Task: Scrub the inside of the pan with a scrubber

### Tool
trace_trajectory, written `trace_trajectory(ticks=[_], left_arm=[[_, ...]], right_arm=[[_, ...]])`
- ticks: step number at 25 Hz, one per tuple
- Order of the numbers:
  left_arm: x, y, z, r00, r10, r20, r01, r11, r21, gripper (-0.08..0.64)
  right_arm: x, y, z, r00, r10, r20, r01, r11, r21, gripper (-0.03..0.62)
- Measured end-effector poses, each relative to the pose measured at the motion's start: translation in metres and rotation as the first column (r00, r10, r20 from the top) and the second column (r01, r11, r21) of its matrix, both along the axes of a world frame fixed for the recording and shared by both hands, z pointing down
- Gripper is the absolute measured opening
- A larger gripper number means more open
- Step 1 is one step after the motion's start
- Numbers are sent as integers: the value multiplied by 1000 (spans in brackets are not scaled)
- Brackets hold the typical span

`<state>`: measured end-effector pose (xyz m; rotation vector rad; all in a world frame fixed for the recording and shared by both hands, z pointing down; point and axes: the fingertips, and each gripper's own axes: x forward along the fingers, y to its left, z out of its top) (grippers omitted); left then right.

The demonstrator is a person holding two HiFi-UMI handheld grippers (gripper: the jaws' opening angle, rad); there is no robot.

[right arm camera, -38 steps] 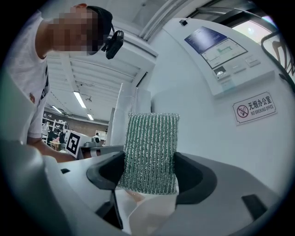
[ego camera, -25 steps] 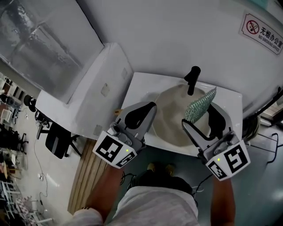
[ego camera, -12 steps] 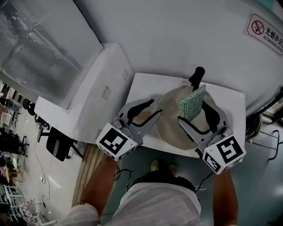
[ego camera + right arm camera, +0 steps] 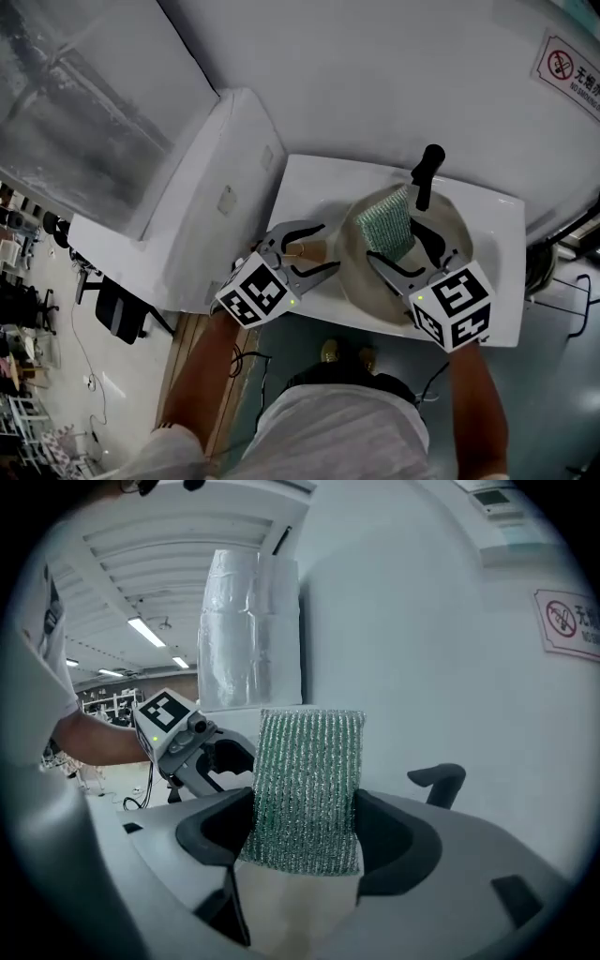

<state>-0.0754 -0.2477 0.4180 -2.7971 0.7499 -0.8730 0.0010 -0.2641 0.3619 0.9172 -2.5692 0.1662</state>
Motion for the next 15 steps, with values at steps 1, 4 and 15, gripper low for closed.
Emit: trace_trajectory(ticks=[1,4,15], left_arm=[[-3,0,11,1000,11,25,-11,999,-31,272],[-12,-2,41,991,42,124,-32,996,-78,274],[-37,-13,110,905,123,408,-70,987,-143,287]], right_arm=[[-3,-2,8,1000,-2,-19,1,1000,-20,339],[-9,-7,31,996,0,-84,-6,997,-76,339],[-8,-29,112,936,33,-350,-113,971,-210,339]])
